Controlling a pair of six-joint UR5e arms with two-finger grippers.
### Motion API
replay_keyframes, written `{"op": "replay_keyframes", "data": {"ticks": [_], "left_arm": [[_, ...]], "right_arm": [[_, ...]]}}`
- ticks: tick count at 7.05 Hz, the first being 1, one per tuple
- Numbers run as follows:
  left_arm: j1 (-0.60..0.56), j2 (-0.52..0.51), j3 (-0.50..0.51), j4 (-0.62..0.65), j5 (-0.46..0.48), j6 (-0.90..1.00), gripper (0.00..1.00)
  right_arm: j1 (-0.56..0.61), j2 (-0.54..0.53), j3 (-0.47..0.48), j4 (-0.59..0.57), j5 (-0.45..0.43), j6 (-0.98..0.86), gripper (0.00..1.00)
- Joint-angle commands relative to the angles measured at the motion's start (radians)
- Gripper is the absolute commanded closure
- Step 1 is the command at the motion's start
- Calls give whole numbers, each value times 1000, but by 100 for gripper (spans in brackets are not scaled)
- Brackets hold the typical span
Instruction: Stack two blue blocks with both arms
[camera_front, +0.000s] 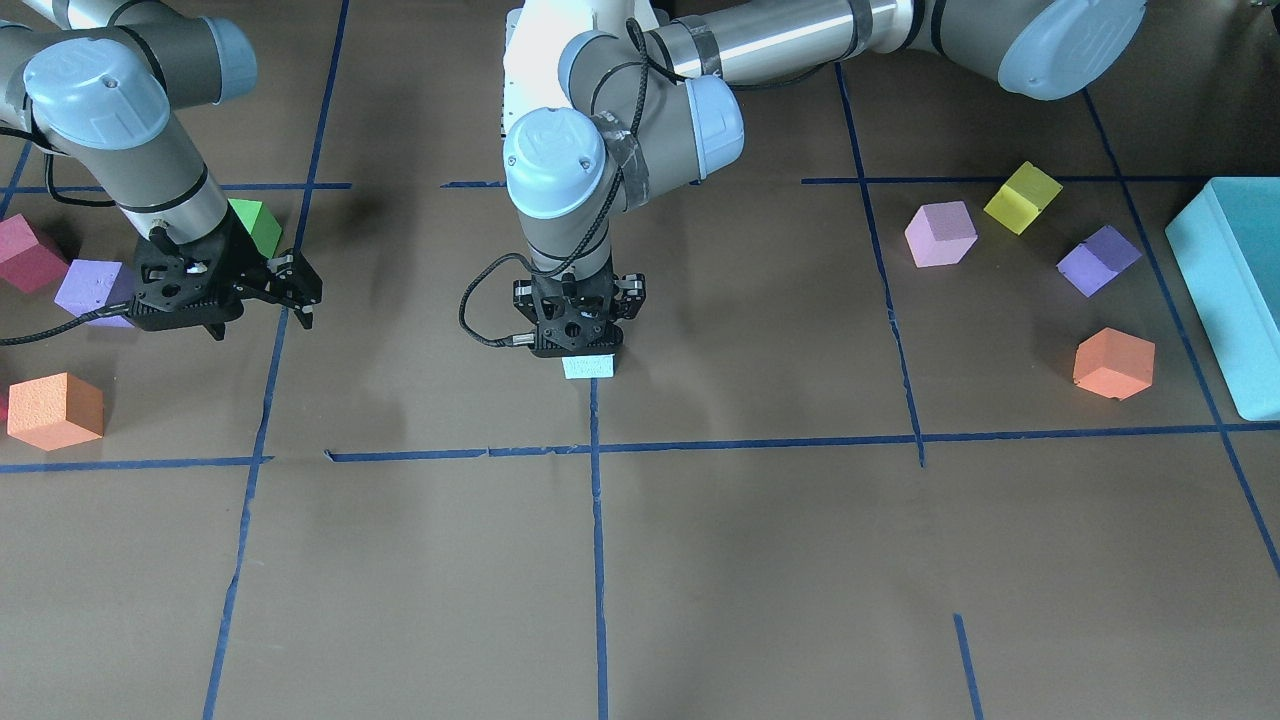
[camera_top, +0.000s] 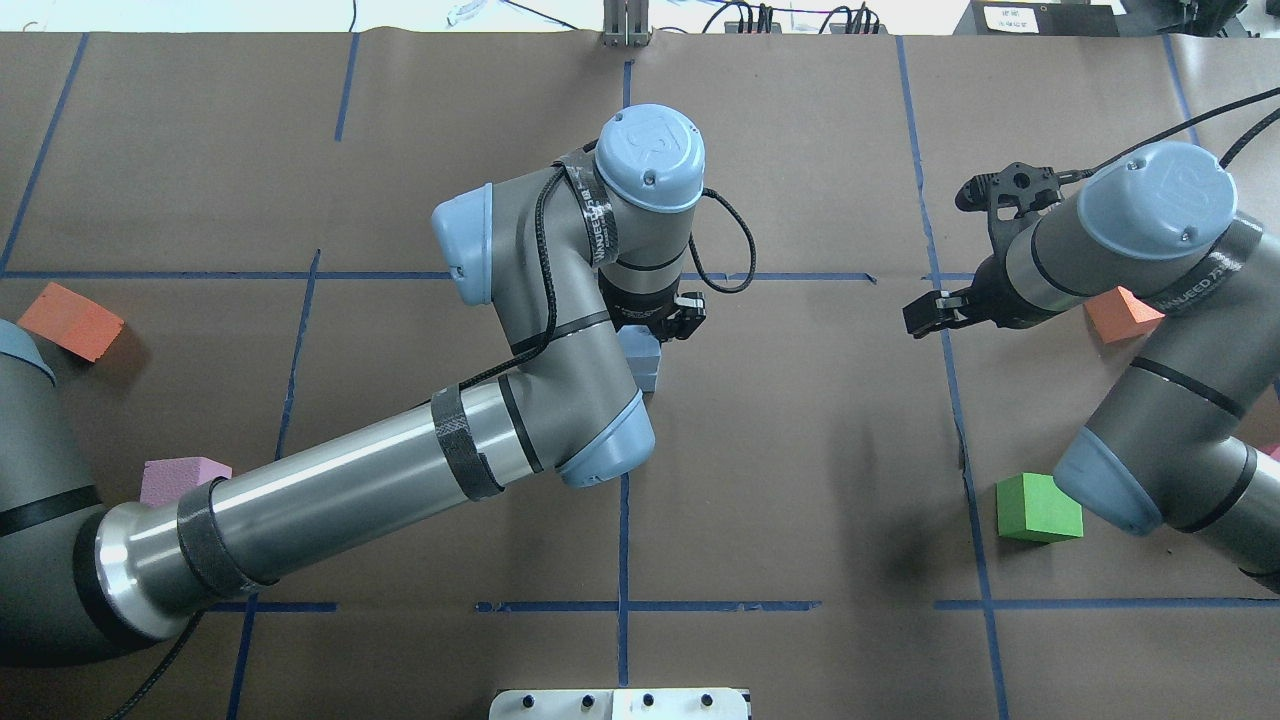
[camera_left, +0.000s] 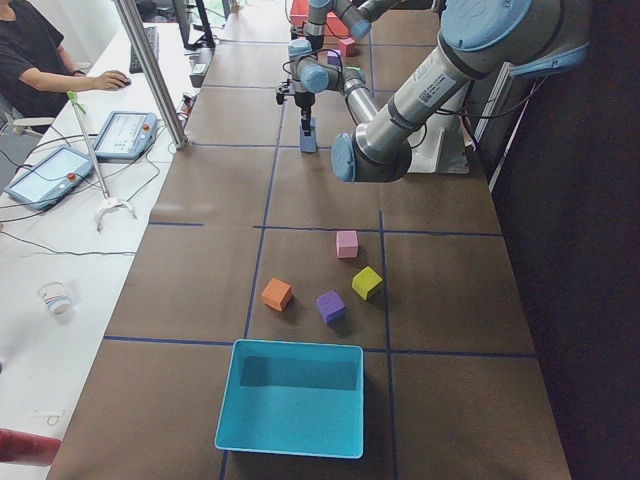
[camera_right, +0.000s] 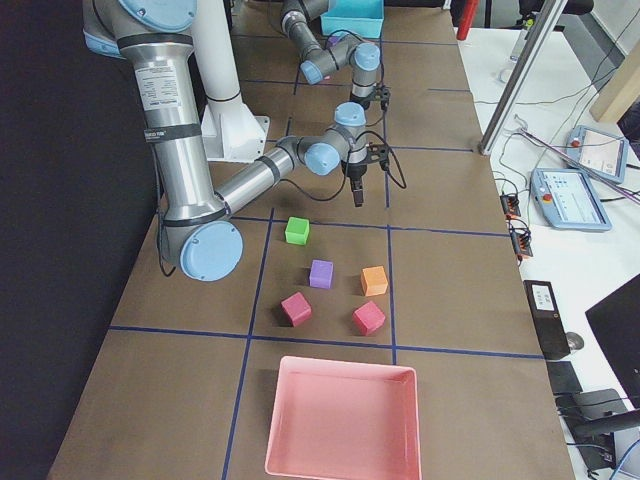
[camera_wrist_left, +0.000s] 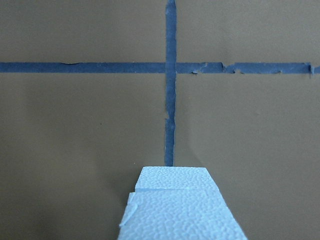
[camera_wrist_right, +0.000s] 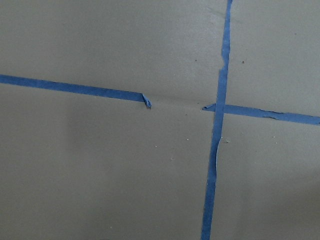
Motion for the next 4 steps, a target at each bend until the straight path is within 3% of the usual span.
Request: {"op": "replay_keyframes", "data": {"ticks": [1,3,4], "left_arm": [[0,2,0,-13,0,0,92],[0,1,0,-15,0,0,92],[0,2,0,-15,0,2,86]], "right_arm": [[-2,0,0,0,0,0,0],[-5,1,0,0,-2,0,0],[-7,0,-2,0,-2,0,0]]}}
